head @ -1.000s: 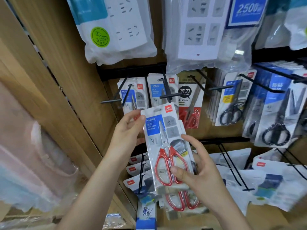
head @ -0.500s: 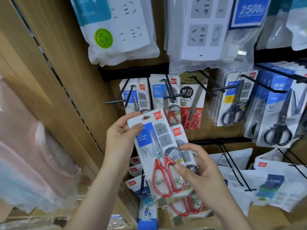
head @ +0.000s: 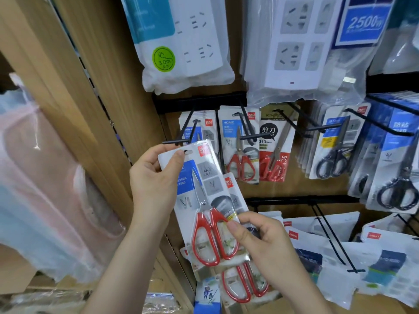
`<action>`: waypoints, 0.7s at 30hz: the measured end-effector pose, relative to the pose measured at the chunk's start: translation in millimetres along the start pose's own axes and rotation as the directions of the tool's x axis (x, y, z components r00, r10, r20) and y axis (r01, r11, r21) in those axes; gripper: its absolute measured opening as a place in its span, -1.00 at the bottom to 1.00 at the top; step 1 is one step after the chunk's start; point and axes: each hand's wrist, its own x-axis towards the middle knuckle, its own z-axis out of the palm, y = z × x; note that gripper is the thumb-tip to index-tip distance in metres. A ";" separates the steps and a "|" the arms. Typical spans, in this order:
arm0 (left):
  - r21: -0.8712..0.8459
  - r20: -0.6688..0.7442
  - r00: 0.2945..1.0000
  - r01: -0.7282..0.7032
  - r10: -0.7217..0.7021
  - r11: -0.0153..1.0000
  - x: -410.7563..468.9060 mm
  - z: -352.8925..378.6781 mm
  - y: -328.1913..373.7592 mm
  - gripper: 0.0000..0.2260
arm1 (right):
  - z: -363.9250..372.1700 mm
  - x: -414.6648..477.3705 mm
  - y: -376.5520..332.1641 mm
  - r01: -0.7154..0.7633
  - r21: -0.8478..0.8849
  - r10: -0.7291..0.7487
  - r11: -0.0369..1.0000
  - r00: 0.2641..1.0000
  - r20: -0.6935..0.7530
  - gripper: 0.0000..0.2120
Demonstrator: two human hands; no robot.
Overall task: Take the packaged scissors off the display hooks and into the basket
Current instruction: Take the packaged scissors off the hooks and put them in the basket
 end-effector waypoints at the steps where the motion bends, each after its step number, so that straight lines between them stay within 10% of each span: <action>1: 0.026 0.012 1.000 -0.011 0.011 1.000 1.2 -0.5 0.7 -0.95 | 1.5 0.2 -0.7 0.004 -0.002 -0.004 1.000 1.000 -0.003 -0.63; 12: -0.139 0.227 0.913 0.376 -0.340 0.916 21.0 -7.7 1.9 -0.85 | 7.0 -0.5 5.5 -0.001 0.019 0.001 1.000 1.000 0.006 -0.23; 21: 0.017 0.048 0.990 0.128 -0.129 0.992 -1.9 -13.6 -26.1 -0.64 | -3.4 0.2 3.3 -0.006 0.027 0.008 1.000 0.996 -0.088 -0.87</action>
